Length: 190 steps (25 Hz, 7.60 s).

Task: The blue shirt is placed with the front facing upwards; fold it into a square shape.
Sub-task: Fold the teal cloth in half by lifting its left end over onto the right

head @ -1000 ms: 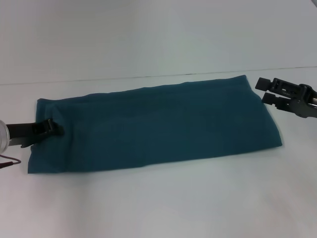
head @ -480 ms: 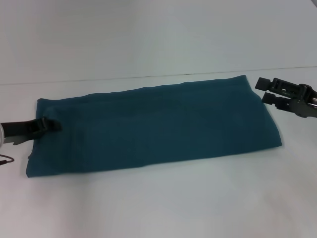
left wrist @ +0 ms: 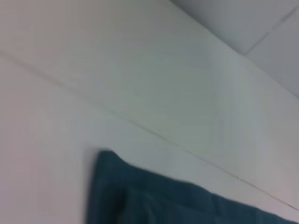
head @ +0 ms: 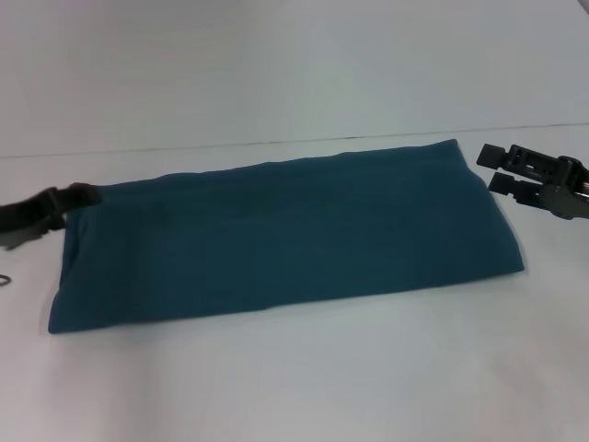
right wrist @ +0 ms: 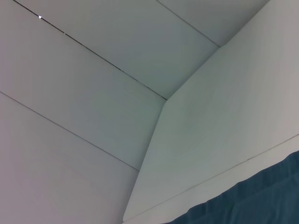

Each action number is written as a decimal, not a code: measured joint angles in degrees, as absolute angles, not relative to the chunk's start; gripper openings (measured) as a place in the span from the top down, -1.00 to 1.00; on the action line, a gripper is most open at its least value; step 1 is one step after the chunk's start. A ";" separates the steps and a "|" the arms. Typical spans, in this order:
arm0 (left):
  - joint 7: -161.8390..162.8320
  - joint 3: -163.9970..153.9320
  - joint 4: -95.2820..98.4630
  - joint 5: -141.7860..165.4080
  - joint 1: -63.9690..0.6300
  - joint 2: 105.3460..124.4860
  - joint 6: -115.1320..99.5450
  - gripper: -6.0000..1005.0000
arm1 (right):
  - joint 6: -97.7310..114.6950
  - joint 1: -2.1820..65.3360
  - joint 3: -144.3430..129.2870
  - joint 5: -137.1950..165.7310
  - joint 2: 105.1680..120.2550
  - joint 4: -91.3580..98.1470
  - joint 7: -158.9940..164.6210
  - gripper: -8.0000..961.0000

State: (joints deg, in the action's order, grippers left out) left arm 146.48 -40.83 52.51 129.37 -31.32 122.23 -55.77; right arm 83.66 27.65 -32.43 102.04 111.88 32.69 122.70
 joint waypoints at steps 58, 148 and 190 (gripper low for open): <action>146.85 -41.43 43.01 128.68 -32.44 121.45 -50.73 -0.47 | 83.38 27.55 -32.17 102.14 111.58 31.91 122.92 -0.85; 137.37 -42.01 38.63 131.94 -36.28 119.67 -54.59 -0.44 | 83.12 27.46 -32.14 102.05 111.44 31.81 122.69 -0.85; 131.91 -39.19 41.35 123.13 -33.85 119.35 -60.02 0.86 | 83.33 27.07 -31.20 102.20 111.36 31.12 122.61 -0.85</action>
State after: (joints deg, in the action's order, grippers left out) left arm 131.91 -39.19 41.35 123.13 -33.85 119.35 -60.02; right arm 83.33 27.07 -31.20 102.20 111.36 31.12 122.61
